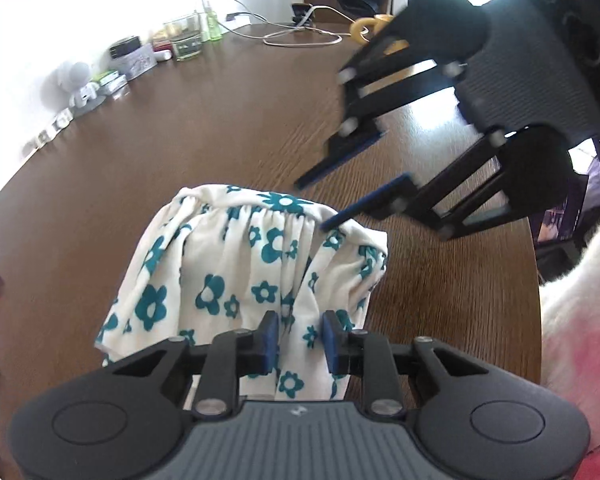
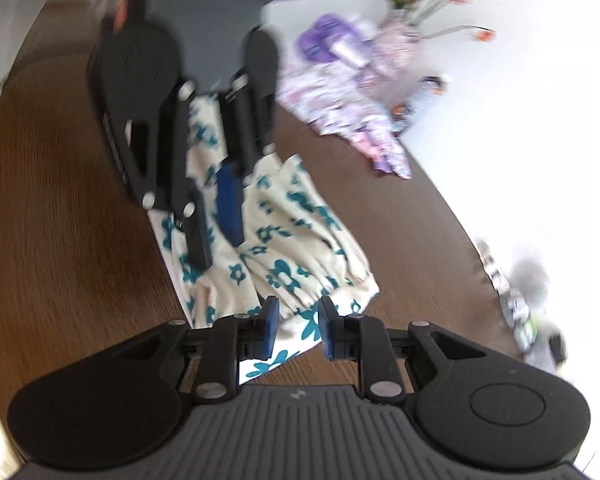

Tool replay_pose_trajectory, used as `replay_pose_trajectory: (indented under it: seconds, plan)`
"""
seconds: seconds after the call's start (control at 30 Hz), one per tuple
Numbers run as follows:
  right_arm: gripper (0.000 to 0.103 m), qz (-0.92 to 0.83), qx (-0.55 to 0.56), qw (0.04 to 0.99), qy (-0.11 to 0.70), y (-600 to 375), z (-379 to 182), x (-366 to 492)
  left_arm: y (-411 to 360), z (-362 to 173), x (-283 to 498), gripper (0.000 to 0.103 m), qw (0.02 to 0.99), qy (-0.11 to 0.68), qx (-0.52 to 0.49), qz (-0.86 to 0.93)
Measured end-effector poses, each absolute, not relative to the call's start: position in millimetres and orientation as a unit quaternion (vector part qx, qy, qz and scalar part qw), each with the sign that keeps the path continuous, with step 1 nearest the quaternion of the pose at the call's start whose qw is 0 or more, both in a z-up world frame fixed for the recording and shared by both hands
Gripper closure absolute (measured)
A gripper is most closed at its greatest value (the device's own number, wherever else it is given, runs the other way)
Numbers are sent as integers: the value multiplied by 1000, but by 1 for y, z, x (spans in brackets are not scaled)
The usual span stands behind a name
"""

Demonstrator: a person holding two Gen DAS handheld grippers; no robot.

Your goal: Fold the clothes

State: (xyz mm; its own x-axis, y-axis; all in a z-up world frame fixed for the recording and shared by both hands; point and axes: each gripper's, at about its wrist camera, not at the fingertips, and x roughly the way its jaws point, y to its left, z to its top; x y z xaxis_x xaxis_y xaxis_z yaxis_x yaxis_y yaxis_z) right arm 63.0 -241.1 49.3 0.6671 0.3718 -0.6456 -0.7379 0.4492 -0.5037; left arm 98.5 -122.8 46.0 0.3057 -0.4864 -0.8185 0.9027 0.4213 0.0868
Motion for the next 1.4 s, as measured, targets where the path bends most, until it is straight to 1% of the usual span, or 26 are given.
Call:
replay_pose_trajectory:
  seconds: [0.07, 0.33, 0.53, 0.7, 0.73, 0.77, 0.8, 0.83, 0.9, 0.93, 0.97, 1.0, 1.17, 1.33, 1.4]
  plan:
    - [83, 337, -361, 837, 236, -248, 54, 60, -122, 44, 97, 81, 761, 365, 280, -458]
    - [83, 270, -241, 891, 273, -244, 32, 55, -113, 39, 93, 81, 771, 353, 266, -458]
    - [81, 247, -229, 897, 286, -238, 20, 54, -112, 40, 89, 81, 776, 354, 265, -451]
    - [81, 232, -208, 909, 276, -238, 22, 51, -109, 44, 83, 79, 786, 348, 259, -440]
    - [80, 229, -194, 914, 273, -240, 25, 50, -107, 47, 82, 77, 791, 347, 253, -436]
    - [76, 226, -179, 919, 269, -242, 28, 49, -104, 51, 81, 70, 799, 344, 243, -430]
    - [67, 221, -162, 924, 265, -245, 31, 48, -101, 55, 80, 62, 807, 339, 233, -423]
    - [63, 217, -147, 929, 262, -247, 34, 48, -98, 59, 79, 58, 815, 334, 224, -417]
    - [58, 212, -117, 936, 257, -252, 38, 48, -90, 67, 76, 43, 831, 321, 205, -406]
    - [56, 210, -100, 938, 259, -255, 40, 49, -87, 71, 75, 40, 838, 316, 195, -398]
    - [51, 209, -82, 939, 261, -258, 40, 51, -83, 74, 74, 33, 846, 313, 184, -392]
    - [49, 208, -63, 940, 264, -262, 41, 52, -79, 77, 74, 29, 852, 310, 174, -386]
    - [43, 194, 20, 940, 281, -279, 38, 61, -67, 82, 76, 29, 865, 311, 150, -365]
    - [41, 183, 76, 934, 298, -293, 30, 68, -62, 83, 80, 29, 867, 312, 152, -358]
    - [40, 178, 90, 932, 302, -297, 27, 70, -62, 82, 81, 27, 867, 311, 153, -359]
